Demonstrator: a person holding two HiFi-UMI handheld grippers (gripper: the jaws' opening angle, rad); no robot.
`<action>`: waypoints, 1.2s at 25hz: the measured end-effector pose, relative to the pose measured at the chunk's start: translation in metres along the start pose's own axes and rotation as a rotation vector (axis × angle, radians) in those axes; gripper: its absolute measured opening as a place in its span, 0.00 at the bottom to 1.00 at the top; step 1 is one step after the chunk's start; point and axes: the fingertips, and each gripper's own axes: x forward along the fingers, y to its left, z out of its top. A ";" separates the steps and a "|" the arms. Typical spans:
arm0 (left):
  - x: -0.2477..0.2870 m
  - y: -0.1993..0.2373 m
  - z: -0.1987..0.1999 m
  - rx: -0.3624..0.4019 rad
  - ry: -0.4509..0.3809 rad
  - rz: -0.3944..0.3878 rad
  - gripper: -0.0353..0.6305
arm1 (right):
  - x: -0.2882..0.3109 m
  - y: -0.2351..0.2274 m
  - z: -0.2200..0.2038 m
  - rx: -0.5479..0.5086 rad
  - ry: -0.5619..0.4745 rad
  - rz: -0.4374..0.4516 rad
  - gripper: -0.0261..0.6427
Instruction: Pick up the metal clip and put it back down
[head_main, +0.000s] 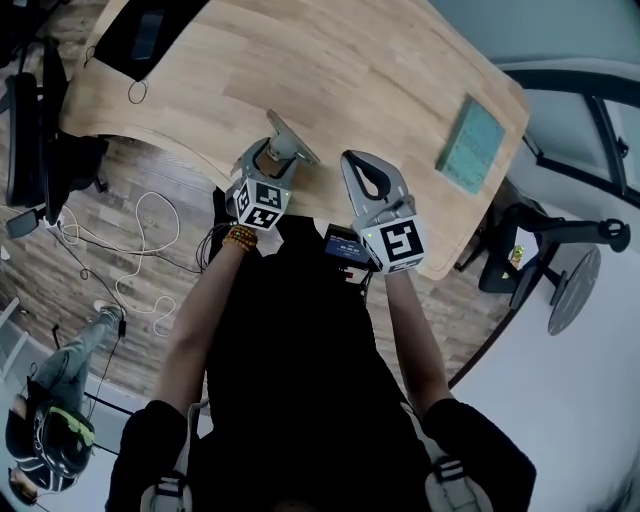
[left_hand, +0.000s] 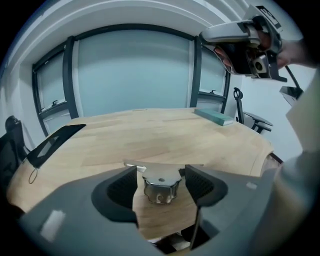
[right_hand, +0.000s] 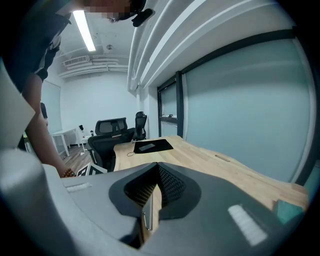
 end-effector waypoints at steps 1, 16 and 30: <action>0.003 -0.002 -0.002 0.004 0.012 -0.004 0.50 | -0.001 -0.002 -0.002 0.003 0.004 -0.006 0.07; 0.023 -0.001 -0.016 0.022 0.106 0.017 0.49 | -0.018 -0.016 -0.004 0.021 -0.015 -0.037 0.07; 0.004 -0.005 0.007 0.036 0.075 0.019 0.49 | -0.022 -0.018 0.008 0.023 -0.069 -0.049 0.07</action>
